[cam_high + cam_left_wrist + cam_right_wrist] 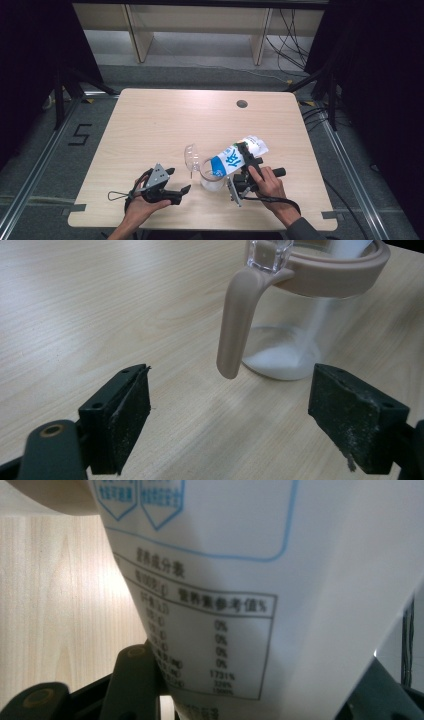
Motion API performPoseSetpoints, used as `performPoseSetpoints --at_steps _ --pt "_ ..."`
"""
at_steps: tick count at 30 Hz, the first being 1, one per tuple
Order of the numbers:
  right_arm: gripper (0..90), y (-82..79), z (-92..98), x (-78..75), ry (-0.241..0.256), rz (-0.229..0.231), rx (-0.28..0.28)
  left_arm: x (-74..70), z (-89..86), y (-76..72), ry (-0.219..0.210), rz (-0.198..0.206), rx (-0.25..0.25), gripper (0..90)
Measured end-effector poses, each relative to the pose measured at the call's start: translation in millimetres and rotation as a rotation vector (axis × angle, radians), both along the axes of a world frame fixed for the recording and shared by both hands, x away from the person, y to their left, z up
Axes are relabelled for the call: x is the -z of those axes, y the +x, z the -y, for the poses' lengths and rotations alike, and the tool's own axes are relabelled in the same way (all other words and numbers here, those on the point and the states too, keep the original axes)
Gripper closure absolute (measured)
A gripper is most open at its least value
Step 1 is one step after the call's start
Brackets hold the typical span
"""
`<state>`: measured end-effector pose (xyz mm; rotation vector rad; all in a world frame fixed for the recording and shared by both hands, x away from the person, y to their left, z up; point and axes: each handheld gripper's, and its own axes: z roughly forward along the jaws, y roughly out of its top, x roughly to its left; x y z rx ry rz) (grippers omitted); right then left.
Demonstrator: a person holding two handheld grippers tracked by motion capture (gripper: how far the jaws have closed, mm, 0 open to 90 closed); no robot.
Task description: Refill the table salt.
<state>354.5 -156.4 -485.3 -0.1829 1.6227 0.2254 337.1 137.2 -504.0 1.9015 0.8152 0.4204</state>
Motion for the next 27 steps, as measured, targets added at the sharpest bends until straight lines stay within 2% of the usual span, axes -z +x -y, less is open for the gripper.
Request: performPoseSetpoints --at_steps 1,2,5,6,7,9,27 --pt "51.5 -0.1 0.1 -0.4 -0.009 0.002 -0.001 0.0 0.0 0.0 0.000 0.000 0.000 16.5" --pt "51.6 -0.6 0.2 1.7 0.025 -0.011 0.010 -0.1 0.0 -0.1 0.002 0.001 -0.003 16.6" --pt "51.8 -0.6 0.1 2.1 0.029 -0.012 0.010 0.0 0.1 -0.2 0.002 0.001 -0.001 16.5" --pt "51.8 0.0 -0.2 -0.5 -0.007 0.000 -0.002 0.0 0.1 -0.1 0.001 0.000 0.001 16.5" --pt "51.8 0.1 -0.3 -0.9 -0.012 0.001 -0.003 0.0 0.1 -0.1 0.001 0.000 0.001 16.5" --pt "51.8 -0.1 -0.1 0.4 0.005 -0.005 0.001 -0.1 0.0 -0.1 0.000 0.001 0.000 16.5" --pt "52.1 -0.2 0.1 -0.1 -0.006 -0.005 -0.002 -0.1 0.1 -0.2 0.003 0.001 0.001 16.5"
